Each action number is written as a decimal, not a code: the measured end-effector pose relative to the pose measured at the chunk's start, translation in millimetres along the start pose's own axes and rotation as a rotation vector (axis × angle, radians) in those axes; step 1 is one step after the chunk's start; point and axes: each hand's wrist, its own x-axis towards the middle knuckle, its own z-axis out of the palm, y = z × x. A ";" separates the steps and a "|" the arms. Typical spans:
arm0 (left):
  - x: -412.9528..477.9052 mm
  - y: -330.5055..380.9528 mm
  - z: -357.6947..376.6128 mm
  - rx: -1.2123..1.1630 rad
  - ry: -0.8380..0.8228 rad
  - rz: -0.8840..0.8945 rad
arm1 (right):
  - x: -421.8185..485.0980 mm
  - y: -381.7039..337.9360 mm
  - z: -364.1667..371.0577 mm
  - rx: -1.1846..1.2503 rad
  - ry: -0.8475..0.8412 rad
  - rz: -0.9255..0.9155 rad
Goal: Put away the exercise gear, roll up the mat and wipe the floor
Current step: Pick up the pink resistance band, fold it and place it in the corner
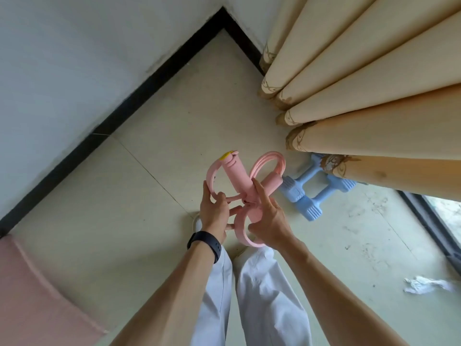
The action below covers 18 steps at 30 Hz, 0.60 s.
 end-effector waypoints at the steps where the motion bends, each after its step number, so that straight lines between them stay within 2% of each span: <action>1: 12.4 -2.9 2.0 -0.010 0.003 -0.001 | 11.2 7.8 3.2 -0.044 -0.013 -0.025; 4: 47.7 -9.9 8.4 -0.087 -0.051 -0.011 | 48.1 31.5 10.2 -0.220 0.159 -0.097; 6: 67.3 -14.2 17.2 -0.152 -0.115 -0.002 | 74.0 46.9 13.0 -0.246 0.273 -0.115; 12: 143.3 -25.2 62.3 -0.237 -0.185 0.021 | 136.5 82.5 12.1 -0.398 0.467 -0.119; 15: 178.7 -26.6 93.3 -0.146 -0.232 0.039 | 161.2 101.6 13.6 -0.504 0.626 -0.062; 18: 208.9 -23.3 118.8 0.104 -0.204 0.084 | 187.0 115.1 15.6 -0.585 0.706 -0.044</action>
